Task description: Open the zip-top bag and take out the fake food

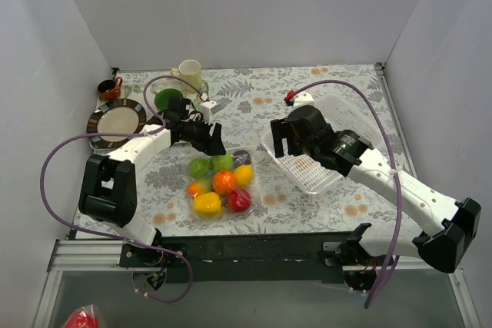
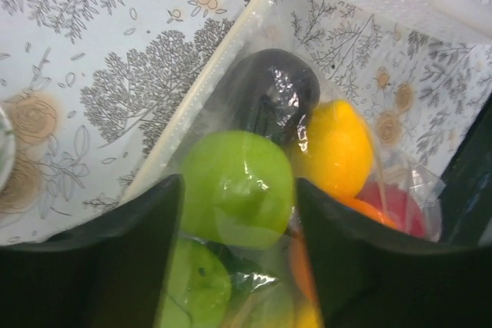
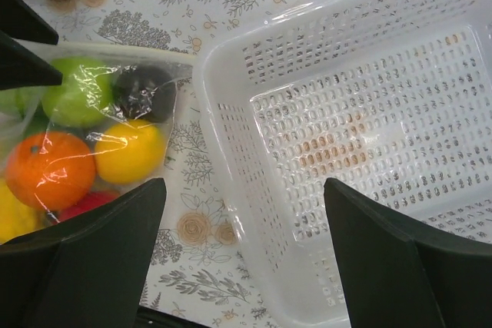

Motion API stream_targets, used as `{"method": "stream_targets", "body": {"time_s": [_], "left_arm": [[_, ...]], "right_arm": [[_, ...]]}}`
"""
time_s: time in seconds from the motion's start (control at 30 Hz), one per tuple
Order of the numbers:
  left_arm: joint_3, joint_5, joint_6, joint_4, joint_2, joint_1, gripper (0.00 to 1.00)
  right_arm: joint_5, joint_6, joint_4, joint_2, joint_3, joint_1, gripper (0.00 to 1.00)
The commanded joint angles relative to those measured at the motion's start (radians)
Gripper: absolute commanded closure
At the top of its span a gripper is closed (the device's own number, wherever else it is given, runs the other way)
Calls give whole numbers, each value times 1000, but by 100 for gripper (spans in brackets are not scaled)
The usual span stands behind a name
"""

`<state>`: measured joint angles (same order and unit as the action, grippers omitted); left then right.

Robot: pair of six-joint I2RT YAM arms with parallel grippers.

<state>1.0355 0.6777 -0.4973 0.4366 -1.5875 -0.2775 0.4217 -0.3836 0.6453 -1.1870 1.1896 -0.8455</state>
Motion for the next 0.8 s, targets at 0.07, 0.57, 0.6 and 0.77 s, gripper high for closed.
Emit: {"method": "stream_targets", "body": {"time_s": [0.07, 0.57, 0.6, 0.77], "left_arm": [[26, -161, 97, 22, 63, 1, 2], [-71, -78, 118, -30, 0, 12, 78], [-66, -79, 115, -23, 4, 11, 90], [-23, -72, 126, 34, 12, 11, 100]], "right_arm": [[-50, 43, -78, -43, 36, -35, 7], [3, 22, -75, 55, -45, -66, 4], [3, 22, -76, 55, -45, -66, 4], [9, 23, -91, 49, -45, -64, 4]]}}
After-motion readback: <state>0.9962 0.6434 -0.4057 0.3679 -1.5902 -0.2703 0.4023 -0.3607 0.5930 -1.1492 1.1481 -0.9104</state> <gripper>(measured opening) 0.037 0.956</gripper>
